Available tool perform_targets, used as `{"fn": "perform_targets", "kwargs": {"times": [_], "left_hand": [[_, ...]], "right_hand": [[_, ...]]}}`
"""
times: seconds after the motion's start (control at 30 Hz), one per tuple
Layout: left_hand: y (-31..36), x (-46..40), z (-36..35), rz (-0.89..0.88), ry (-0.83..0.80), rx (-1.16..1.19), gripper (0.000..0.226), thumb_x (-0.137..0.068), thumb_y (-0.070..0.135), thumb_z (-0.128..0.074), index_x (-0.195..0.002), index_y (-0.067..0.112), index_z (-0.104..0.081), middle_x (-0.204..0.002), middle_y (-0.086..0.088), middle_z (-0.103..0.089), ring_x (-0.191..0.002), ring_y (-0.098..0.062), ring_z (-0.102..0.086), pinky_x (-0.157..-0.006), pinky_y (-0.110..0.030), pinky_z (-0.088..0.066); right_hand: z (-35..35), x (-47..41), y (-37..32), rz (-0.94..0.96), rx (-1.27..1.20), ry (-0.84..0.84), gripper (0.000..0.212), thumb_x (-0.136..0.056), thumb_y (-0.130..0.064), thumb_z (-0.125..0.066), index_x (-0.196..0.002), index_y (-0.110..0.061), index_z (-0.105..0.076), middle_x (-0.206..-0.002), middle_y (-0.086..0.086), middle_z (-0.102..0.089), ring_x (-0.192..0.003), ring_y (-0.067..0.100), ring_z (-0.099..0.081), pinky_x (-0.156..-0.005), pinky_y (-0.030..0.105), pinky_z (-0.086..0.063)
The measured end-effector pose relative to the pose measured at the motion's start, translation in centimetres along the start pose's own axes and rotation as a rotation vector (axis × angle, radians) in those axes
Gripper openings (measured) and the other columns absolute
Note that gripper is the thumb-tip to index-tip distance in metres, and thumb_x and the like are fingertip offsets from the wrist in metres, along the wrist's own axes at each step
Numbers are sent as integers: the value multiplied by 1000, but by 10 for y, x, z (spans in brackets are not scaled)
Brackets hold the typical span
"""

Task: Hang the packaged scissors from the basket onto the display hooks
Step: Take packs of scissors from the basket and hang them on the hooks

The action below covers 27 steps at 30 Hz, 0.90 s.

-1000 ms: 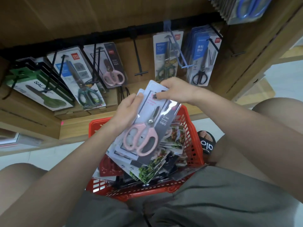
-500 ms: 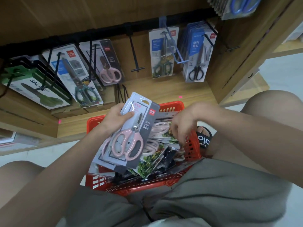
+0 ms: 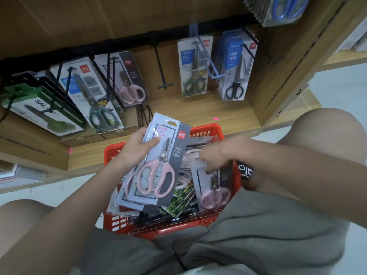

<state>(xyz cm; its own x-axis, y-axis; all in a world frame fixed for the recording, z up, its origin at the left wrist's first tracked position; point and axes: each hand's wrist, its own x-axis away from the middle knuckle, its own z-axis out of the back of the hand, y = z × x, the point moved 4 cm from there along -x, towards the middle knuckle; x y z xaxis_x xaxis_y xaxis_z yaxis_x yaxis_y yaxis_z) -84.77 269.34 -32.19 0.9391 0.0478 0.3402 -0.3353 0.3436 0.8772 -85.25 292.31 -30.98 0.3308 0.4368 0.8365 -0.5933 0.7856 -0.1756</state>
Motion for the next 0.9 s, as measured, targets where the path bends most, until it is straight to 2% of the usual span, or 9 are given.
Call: {"fn": "perform_targets", "kwargs": {"times": [0.13,0.27,0.4,0.5,0.63,0.7,0.77,0.83,0.9], "left_hand": [[-5,0,13,-16,14,-48,12,-103,18,-68,-109,28,-69,-101,10,-80,-92,-8,-77,-81,-25,-61],[-6,6,21,-44,20,-52,13,-102,19,-69,-108,31,-70,-100,21,-79,-88,-1,-76,-69,-13,-56],[-3,18,25,-59,15,-11,16,-103,17,-68,-109,32,-72,-106,18,-80,-95,-4,-77,-73,-16,-58],[-9,28,30,-37,7,12,18,-105,20,-66,-116,32,-73,-115,12,-79,-104,-8,-76,-82,-23,-61],[-15,40,41,17,93,22,13,-107,22,-61,-114,24,-72,-107,6,-80,-100,-11,-74,-84,-25,-58],[-16,44,47,43,134,22,19,-109,19,-57,-116,8,-71,-112,-11,-78,-101,-19,-70,-91,-41,-58],[-16,47,50,73,171,13,26,-110,21,-56,-120,2,-70,-120,-21,-74,-105,-24,-69,-100,-53,-53],[-15,48,51,109,199,26,26,-111,25,-54,-119,10,-73,-119,-12,-77,-111,-25,-72,-102,-50,-56],[-9,48,51,147,219,35,26,-112,30,-50,-111,23,-74,-109,6,-81,-107,-15,-75,-93,-30,-59]], "right_hand": [[53,23,25,106,-387,144,5,-96,-28,-72,-92,-27,-70,-89,-7,-78,-74,12,-74,-60,19,-54],[75,29,29,214,-649,179,8,-95,-25,-74,-96,-18,-76,-96,3,-82,-90,27,-79,-80,37,-64],[87,23,20,297,-858,260,17,-95,-22,-74,-105,-7,-75,-96,6,-82,-84,22,-80,-67,28,-64],[90,3,1,294,-906,430,20,-95,-20,-75,-95,0,-72,-85,3,-78,-71,15,-72,-59,23,-52],[97,-24,-24,266,-823,638,31,-89,-23,-82,-78,-5,-58,-76,11,-49,-71,20,-44,-59,32,-26],[103,-32,-32,261,-806,686,36,-86,-24,-84,-73,-7,-56,-73,9,-48,-69,20,-43,-58,33,-26],[107,-39,-37,266,-842,677,41,-83,-22,-87,-66,-11,-51,-68,6,-48,-66,21,-46,-59,30,-32],[112,-45,-40,282,-882,666,46,-81,-22,-88,-64,-14,-46,-68,6,-49,-62,23,-48,-58,29,-35],[119,-50,-42,286,-887,688,46,-80,-25,-89,-67,-13,-46,-70,5,-50,-60,22,-48,-53,27,-33]]}}
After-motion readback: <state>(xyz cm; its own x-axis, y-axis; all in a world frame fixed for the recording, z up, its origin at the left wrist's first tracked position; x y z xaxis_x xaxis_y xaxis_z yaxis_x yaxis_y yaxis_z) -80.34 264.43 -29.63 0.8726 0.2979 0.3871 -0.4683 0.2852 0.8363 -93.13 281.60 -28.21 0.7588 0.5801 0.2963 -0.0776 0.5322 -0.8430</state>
